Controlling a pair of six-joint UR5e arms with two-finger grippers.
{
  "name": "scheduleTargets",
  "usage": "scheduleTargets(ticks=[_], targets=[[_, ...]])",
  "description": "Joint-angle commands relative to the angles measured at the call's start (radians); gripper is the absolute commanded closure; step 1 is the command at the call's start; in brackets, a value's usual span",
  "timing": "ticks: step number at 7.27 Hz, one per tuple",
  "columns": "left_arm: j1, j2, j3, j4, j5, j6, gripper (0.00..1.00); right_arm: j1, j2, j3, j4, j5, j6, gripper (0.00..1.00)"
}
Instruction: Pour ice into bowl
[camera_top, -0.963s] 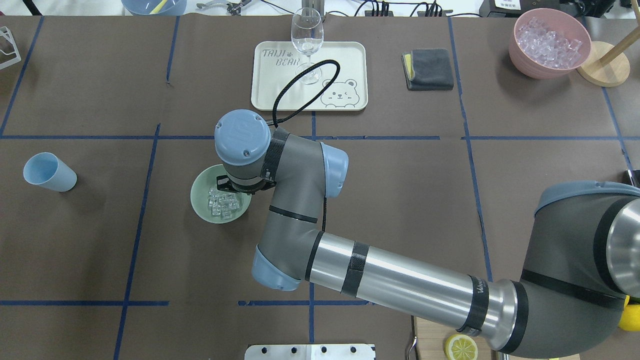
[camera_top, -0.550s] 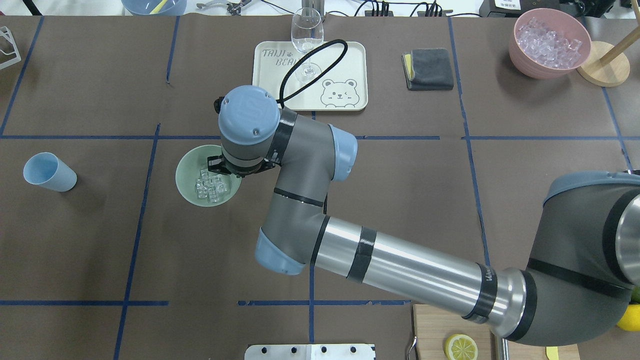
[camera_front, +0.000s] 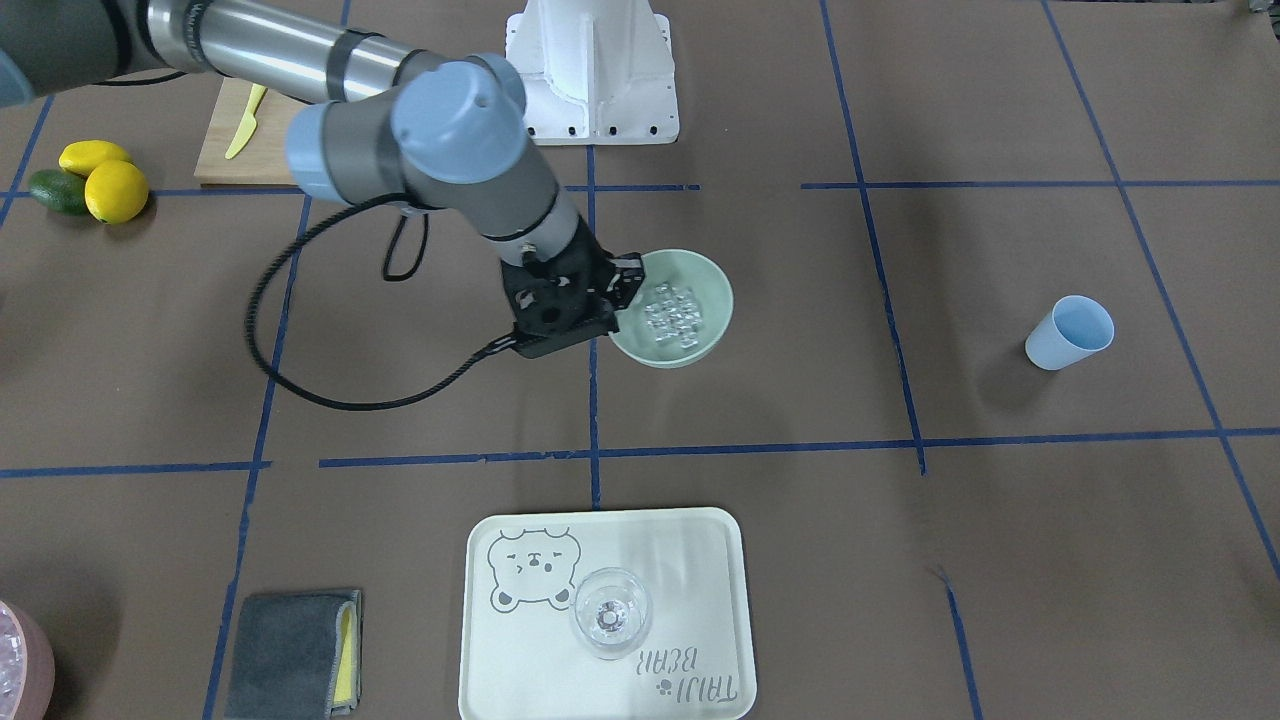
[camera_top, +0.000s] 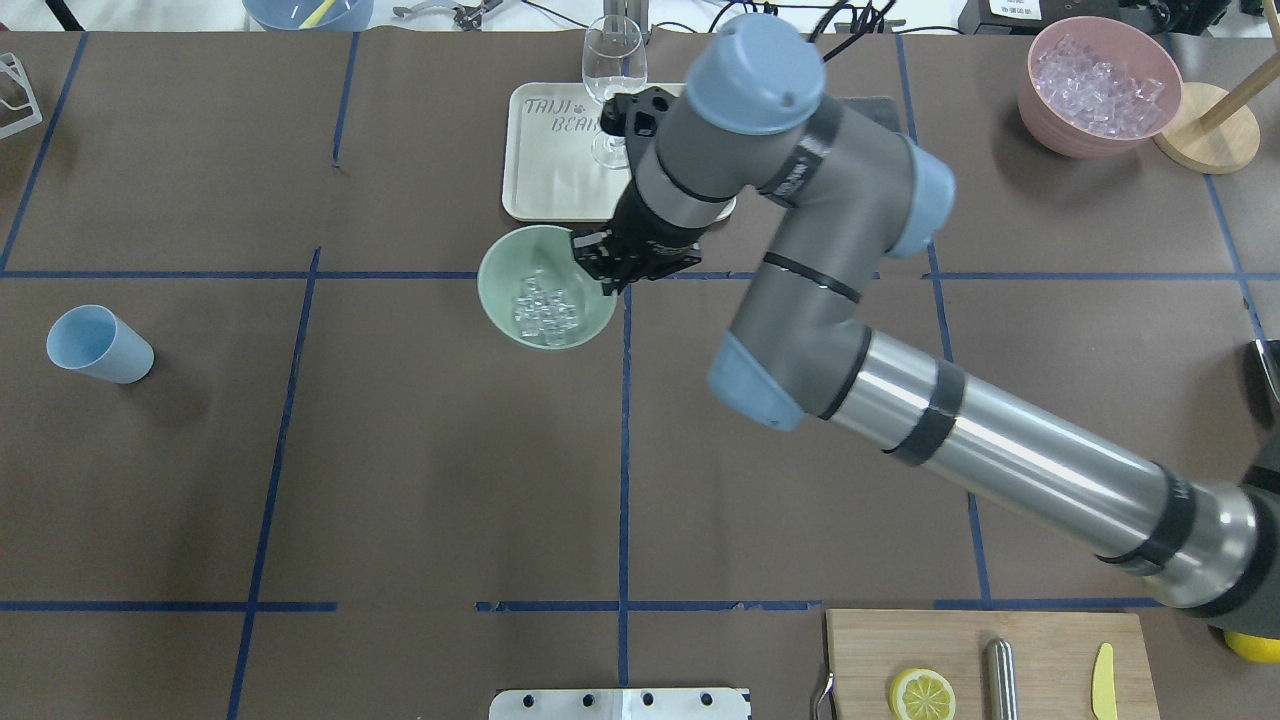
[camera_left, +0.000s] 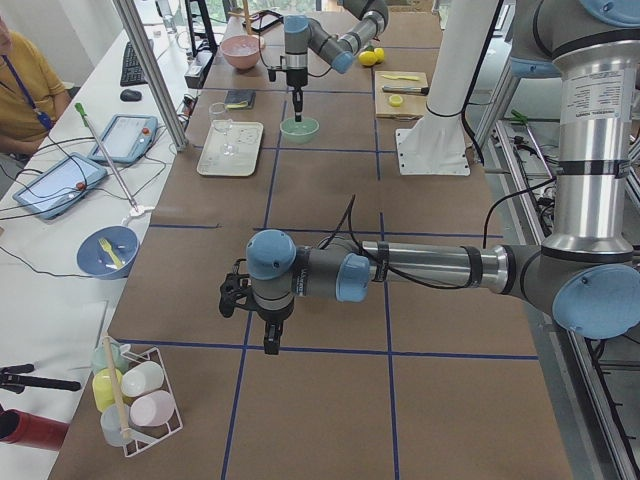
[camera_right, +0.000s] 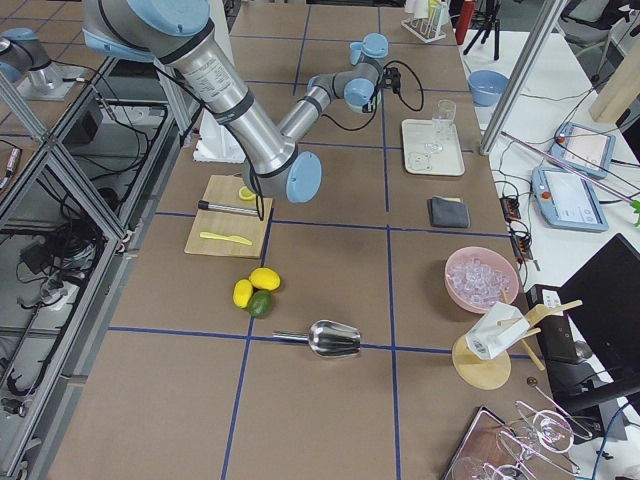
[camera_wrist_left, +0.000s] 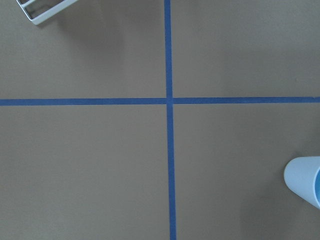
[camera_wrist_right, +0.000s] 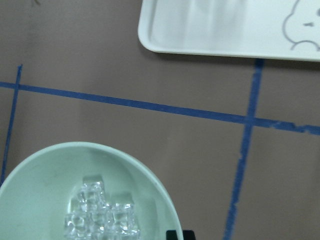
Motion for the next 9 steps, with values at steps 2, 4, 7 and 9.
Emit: scheduleTargets(ticks=[2, 4, 7, 9], targets=[[0.0, 0.0, -0.023, 0.002, 0.081, 0.065, 0.0, 0.18, -0.261, 0.117, 0.013, 0.18, -0.257, 1.0], [0.0, 0.004, -0.024, -0.001, 0.075, 0.066, 0.0, 0.213, -0.536, 0.22, 0.063, 0.179, -0.484, 1.0], [0.0, 0.003, -0.026, -0.002, 0.073, 0.066, 0.0, 0.295, -0.782, 0.135, 0.362, 0.191, -0.603, 1.0], [0.0, 0.0, -0.026, -0.004, 0.073, 0.066, 0.0, 0.371, -0.817, -0.014, 0.494, 0.245, -0.692, 1.0]])
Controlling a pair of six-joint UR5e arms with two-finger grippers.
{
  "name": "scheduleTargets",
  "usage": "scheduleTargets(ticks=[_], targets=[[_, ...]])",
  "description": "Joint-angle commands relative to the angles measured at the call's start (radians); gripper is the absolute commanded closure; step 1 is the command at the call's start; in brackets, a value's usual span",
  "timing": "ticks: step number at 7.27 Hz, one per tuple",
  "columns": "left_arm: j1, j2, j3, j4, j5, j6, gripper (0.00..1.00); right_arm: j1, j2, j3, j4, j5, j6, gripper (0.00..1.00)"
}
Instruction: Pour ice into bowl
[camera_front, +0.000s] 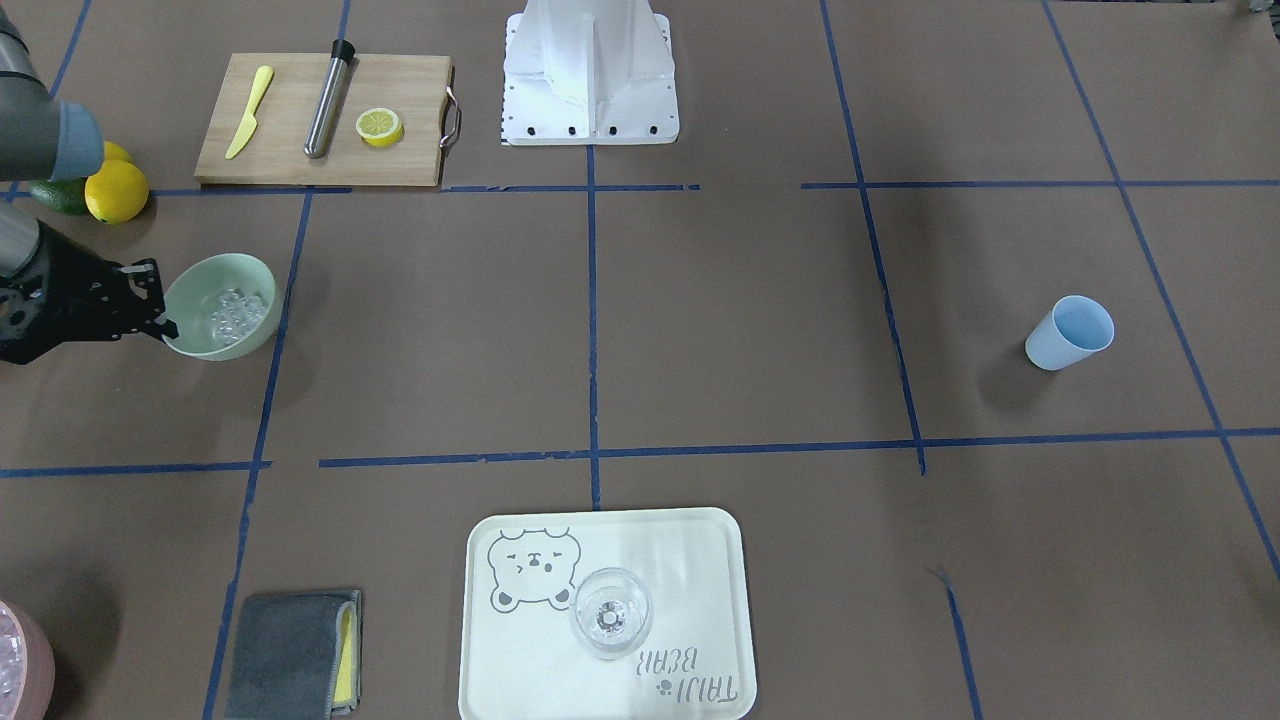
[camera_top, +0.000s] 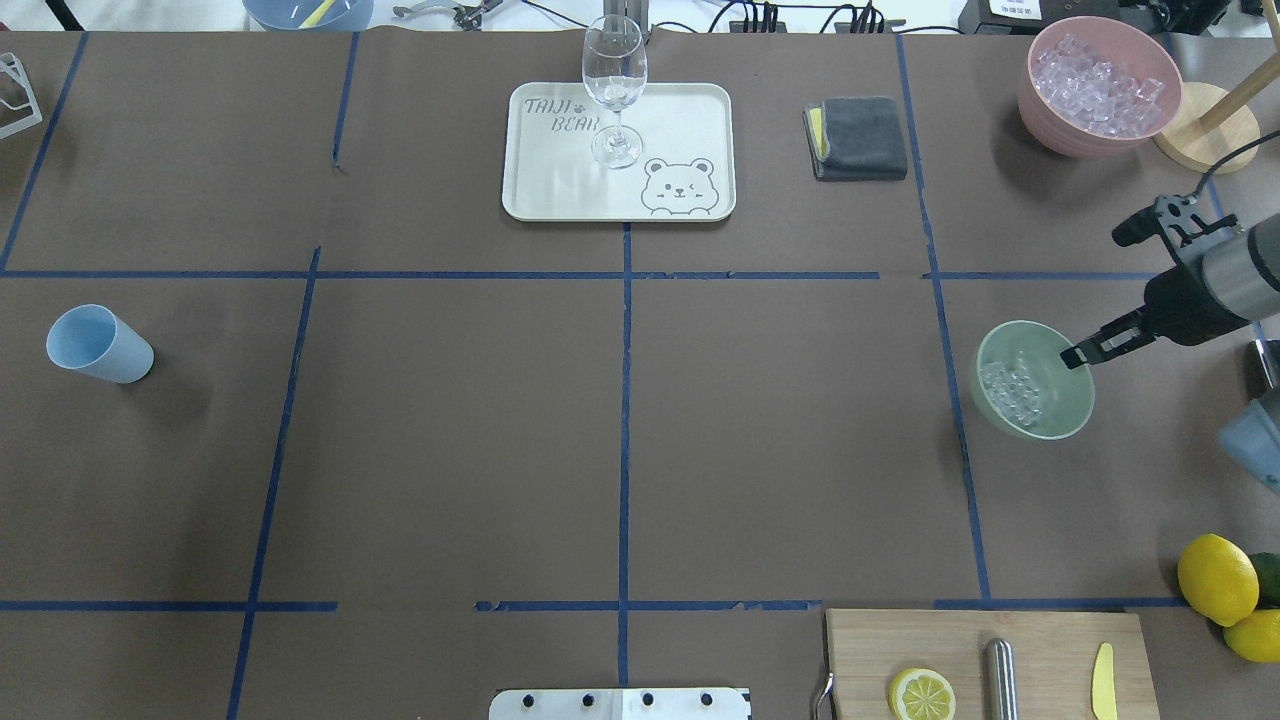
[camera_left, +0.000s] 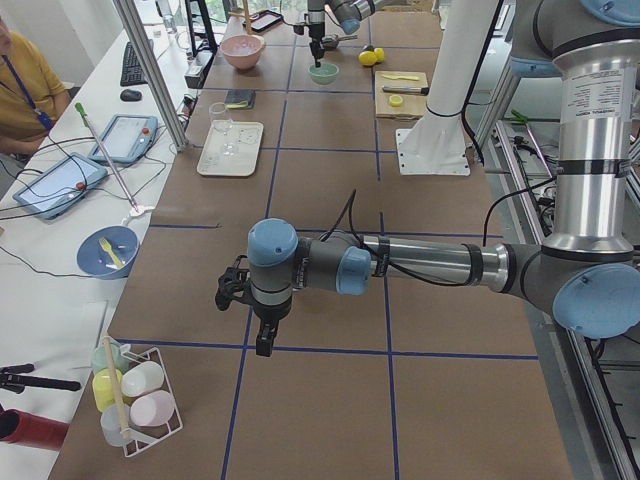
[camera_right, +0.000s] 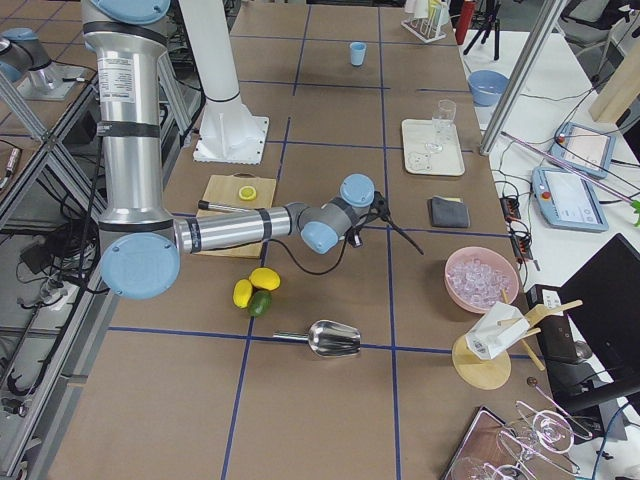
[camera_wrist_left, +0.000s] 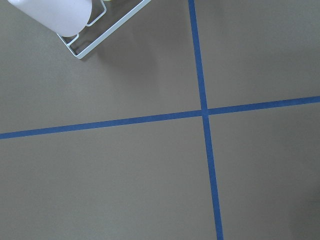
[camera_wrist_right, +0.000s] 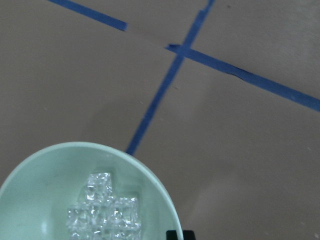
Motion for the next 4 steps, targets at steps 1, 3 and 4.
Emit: scheduleTargets(ticks=[1, 3, 4], targets=[[0.0, -0.002, 0.0, -0.001, 0.0, 0.0, 0.0, 0.061, -0.027, -0.124, 0.107, 0.033, -0.061, 1.0], [0.0, -0.002, 0.0, -0.001, 0.0, 0.0, 0.0, 0.061, -0.026, -0.119, 0.106, 0.011, -0.052, 0.01], [0.0, -0.002, 0.0, -0.001, 0.0, 0.0, 0.0, 0.061, -0.023, -0.114, 0.106, 0.01, -0.055, 0.0]])
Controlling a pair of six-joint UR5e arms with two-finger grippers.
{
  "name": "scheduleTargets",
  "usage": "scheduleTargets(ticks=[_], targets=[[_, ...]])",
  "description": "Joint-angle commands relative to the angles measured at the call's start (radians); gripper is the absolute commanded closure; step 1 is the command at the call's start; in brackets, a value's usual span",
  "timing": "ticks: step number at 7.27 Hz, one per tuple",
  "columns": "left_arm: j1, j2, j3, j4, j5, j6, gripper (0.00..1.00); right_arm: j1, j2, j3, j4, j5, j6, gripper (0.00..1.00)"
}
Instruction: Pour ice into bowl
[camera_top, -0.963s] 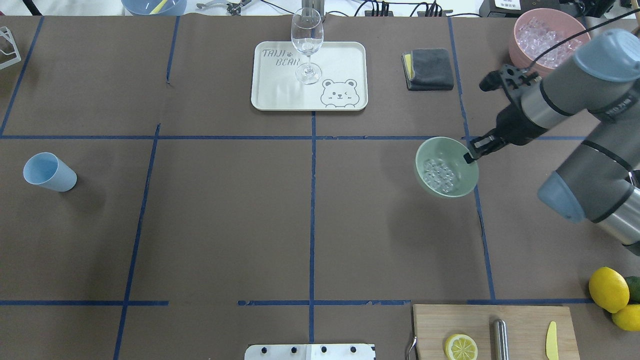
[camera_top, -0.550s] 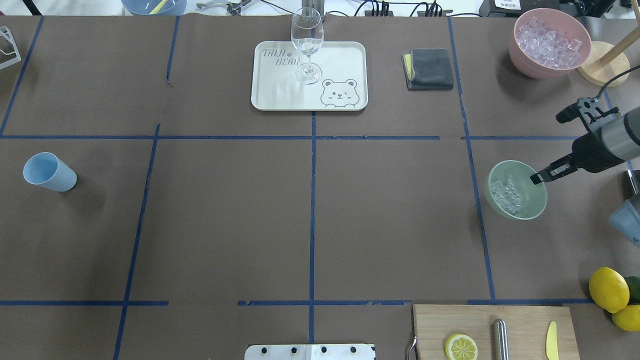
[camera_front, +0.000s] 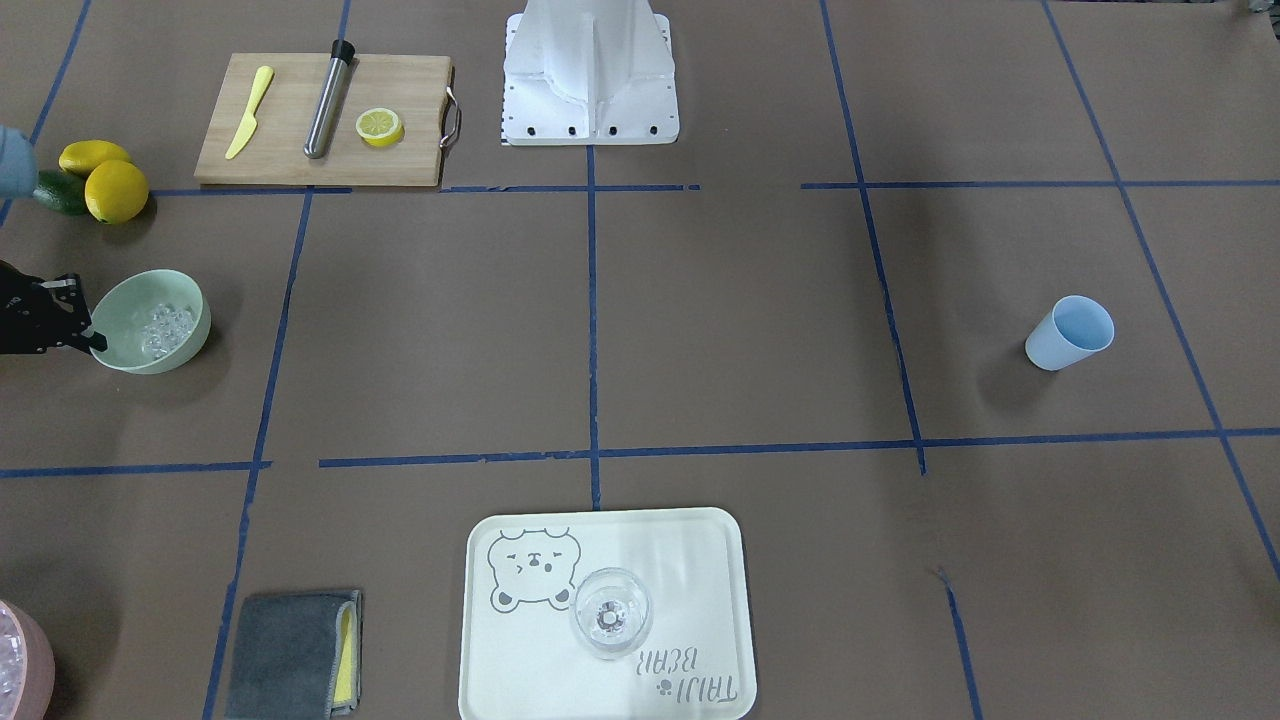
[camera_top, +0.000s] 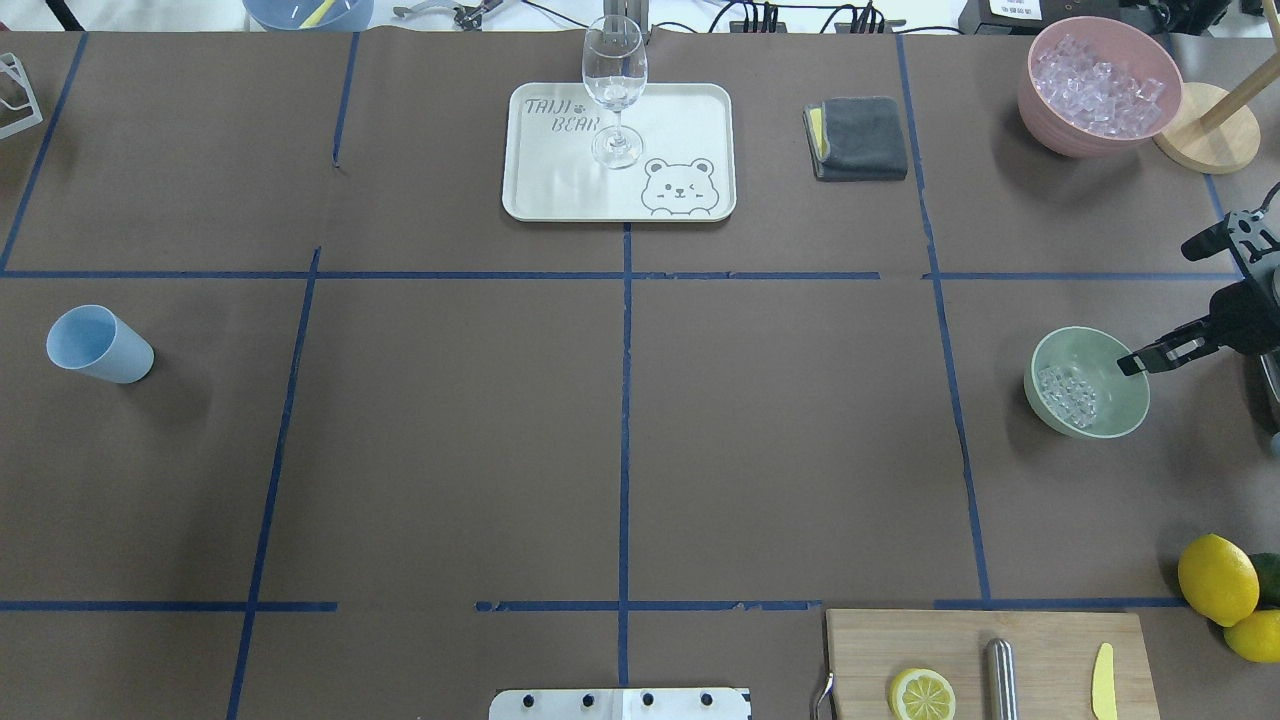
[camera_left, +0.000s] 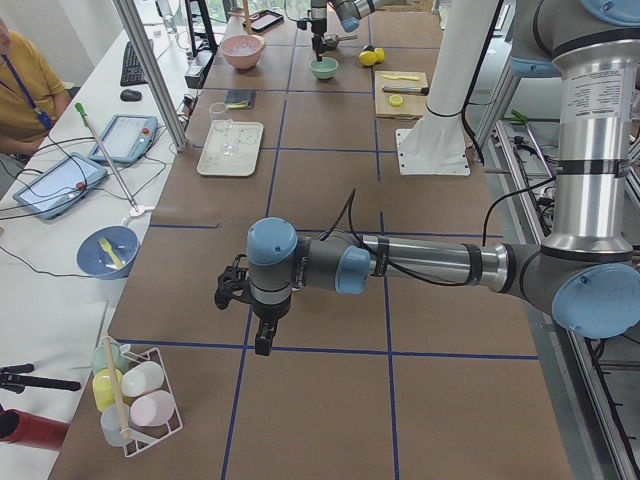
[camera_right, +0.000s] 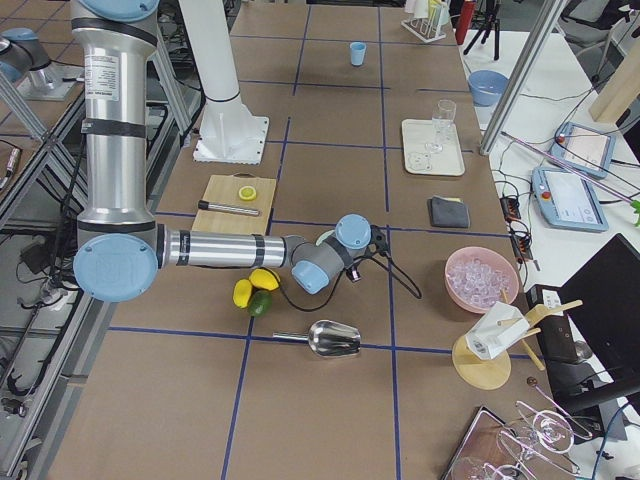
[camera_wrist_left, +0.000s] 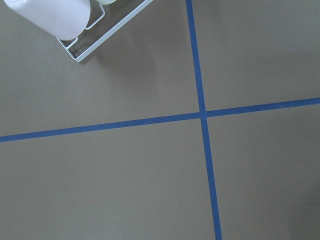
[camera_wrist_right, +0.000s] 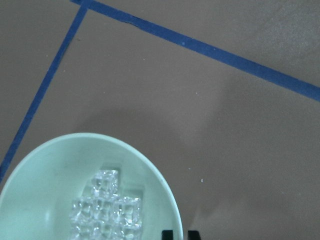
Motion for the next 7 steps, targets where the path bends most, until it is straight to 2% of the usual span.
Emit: scheduleTargets(ticks=[1, 3, 5, 6, 7], targets=[[0.0, 0.0, 0.0, 0.0, 0.0, 0.0, 0.0, 0.029, 0.002, 0.007, -0.001, -0.01, -0.001, 0.0], [0.0, 0.0, 0.0, 0.0, 0.0, 0.0, 0.0, 0.128, 0.001, 0.007, -0.02, -0.012, -0.033, 0.0], [0.0, 0.001, 0.002, -0.002, 0.0, 0.0, 0.0, 0.261, -0.001, 0.01, -0.201, -0.038, -0.234, 0.0], [0.0, 0.001, 0.002, -0.002, 0.0, 0.0, 0.0, 0.326, -0.001, 0.012, -0.301, -0.059, -0.278, 0.0], [0.0, 0.003, 0.002, -0.002, 0.0, 0.0, 0.0, 0.352, -0.001, 0.015, -0.41, -0.123, -0.366, 0.0]])
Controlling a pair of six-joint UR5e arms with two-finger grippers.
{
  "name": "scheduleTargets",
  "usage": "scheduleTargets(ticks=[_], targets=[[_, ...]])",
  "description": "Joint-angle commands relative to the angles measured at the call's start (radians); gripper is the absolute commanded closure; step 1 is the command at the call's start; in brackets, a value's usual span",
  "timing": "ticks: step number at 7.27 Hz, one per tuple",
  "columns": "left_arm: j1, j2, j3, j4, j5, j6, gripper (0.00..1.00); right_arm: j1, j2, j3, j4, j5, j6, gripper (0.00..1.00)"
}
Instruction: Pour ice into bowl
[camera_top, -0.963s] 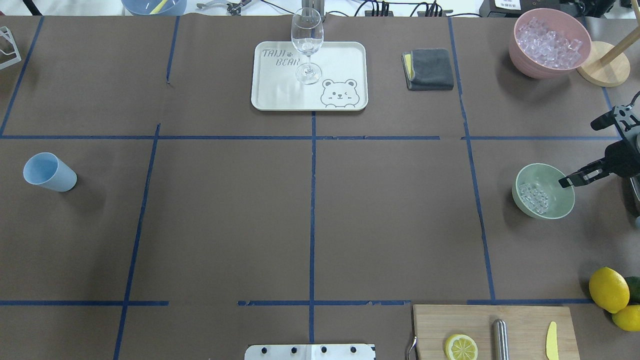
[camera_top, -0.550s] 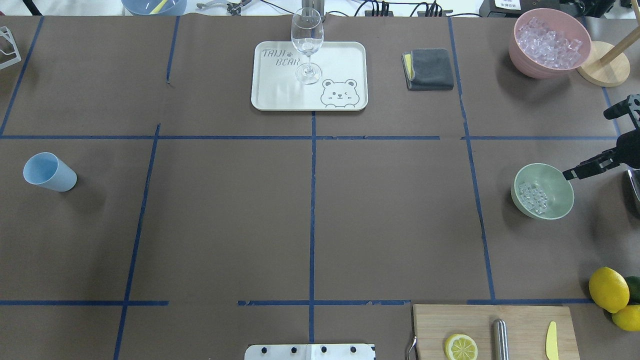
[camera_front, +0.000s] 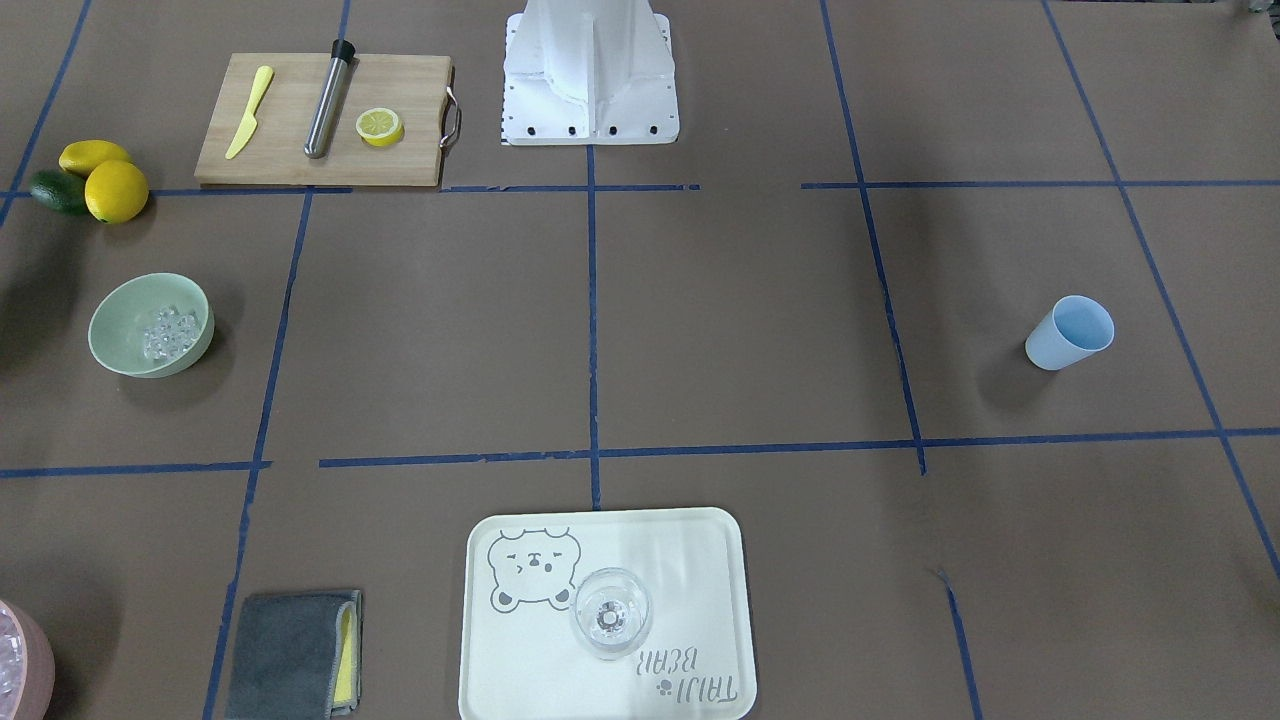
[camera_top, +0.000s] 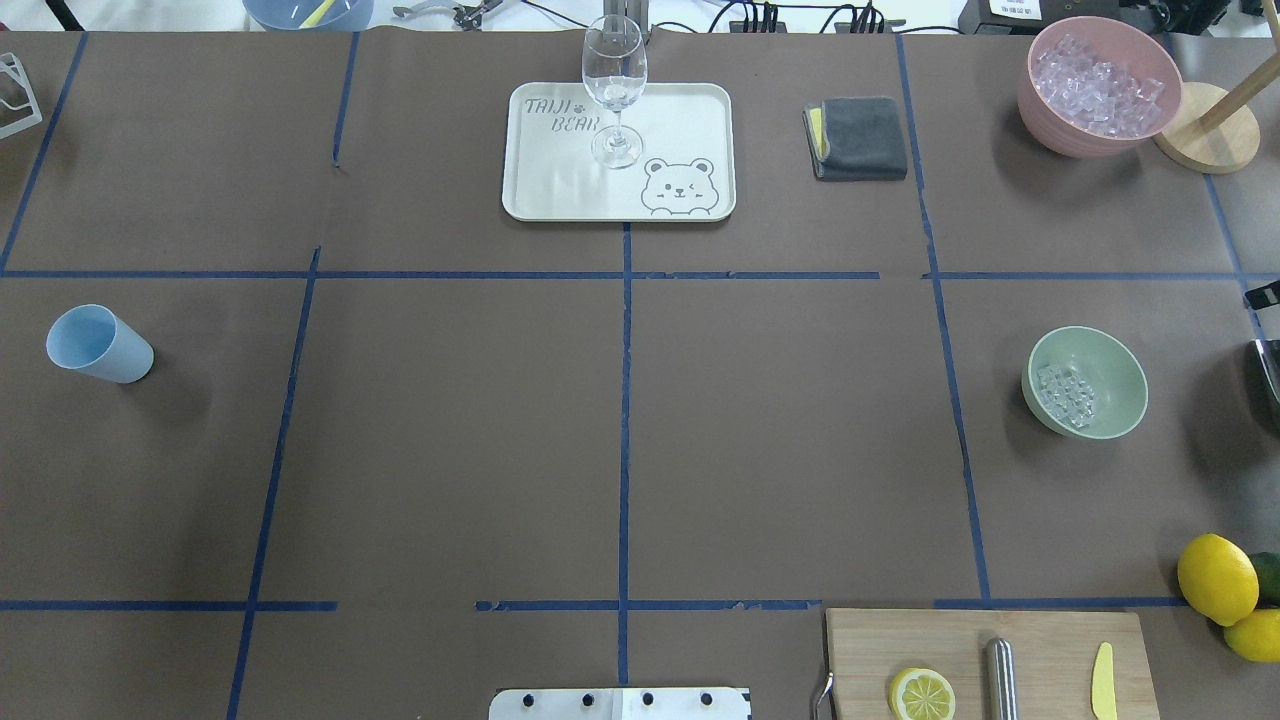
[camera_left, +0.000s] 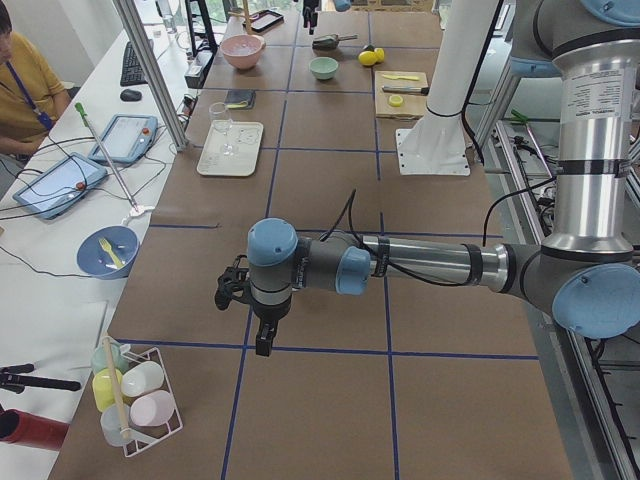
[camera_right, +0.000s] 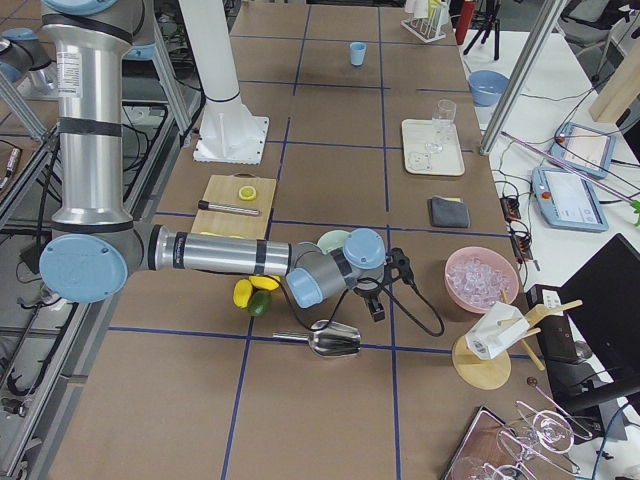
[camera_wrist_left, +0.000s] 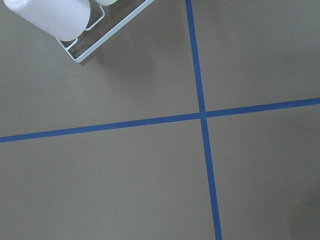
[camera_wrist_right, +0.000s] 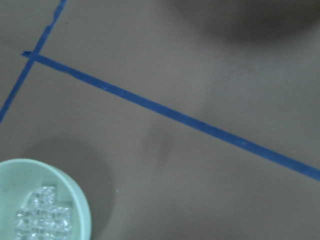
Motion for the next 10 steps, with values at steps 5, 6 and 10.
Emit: scheduleTargets(ticks=[5, 6, 10], targets=[[0.002, 0.001, 0.0, 0.003, -0.002, -0.002, 0.0, 0.189, -0.017, 0.085, -0.442, -0.104, -0.219, 0.0], [0.0, 0.004, 0.0, 0.003, -0.002, -0.002, 0.0, 0.189, -0.022, 0.105, -0.445, -0.101, -0.219, 0.0], [0.006, 0.006, 0.009, 0.006, 0.0, -0.002, 0.0, 0.188, -0.029, 0.107, -0.43, -0.085, -0.219, 0.0]])
